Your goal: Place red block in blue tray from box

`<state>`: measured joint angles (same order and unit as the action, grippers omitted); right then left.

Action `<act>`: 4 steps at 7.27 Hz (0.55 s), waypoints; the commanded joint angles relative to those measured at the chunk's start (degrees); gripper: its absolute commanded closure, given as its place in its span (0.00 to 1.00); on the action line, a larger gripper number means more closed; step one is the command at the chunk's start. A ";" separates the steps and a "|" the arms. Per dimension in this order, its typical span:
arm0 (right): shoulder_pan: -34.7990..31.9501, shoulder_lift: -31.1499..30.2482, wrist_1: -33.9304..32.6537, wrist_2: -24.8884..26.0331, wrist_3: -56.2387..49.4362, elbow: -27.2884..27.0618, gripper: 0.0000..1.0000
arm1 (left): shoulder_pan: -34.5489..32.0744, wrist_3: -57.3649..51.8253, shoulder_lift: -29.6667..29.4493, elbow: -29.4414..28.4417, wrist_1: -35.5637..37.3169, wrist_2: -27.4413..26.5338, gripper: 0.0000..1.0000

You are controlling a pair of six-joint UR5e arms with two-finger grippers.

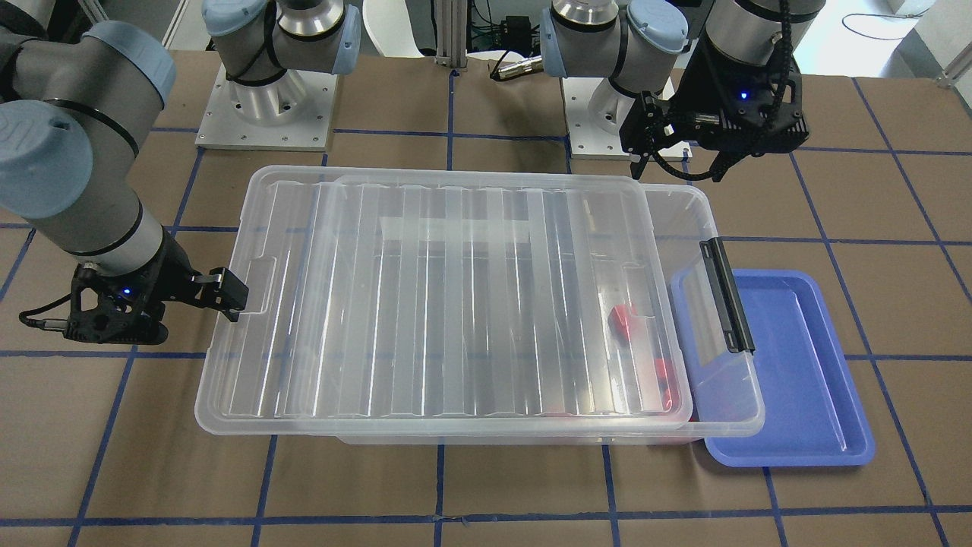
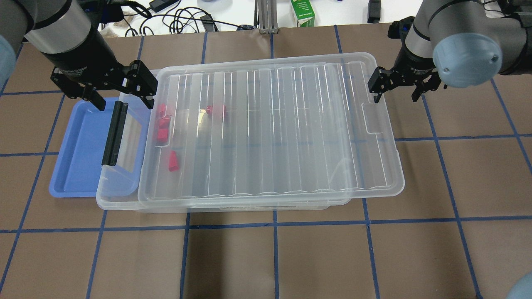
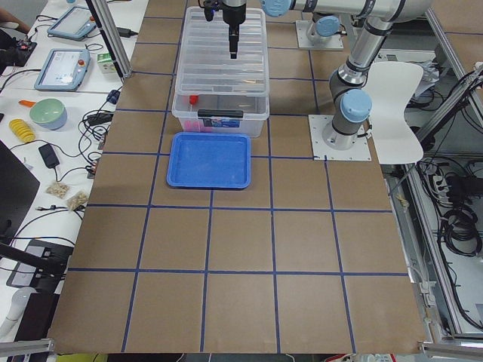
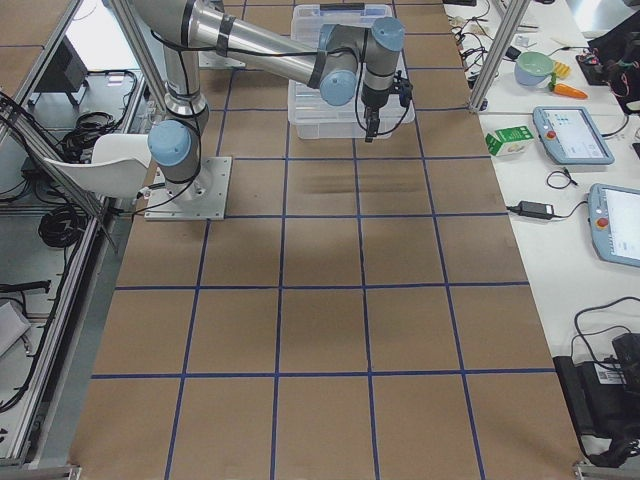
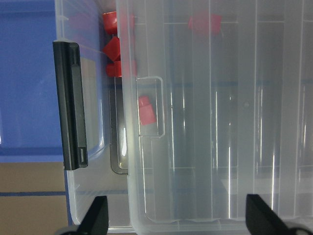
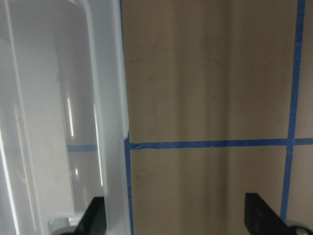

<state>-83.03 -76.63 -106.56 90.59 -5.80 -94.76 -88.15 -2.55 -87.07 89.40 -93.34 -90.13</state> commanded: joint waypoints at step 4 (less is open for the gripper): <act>4.54 -0.01 -0.05 1.96 -6.49 0.19 0.00 | 0.00 0.00 -0.12 0.16 0.00 0.04 0.00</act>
<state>-79.36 -76.64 -106.56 92.41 -10.63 -94.58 -88.15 -2.55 -87.18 89.52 -93.34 -90.09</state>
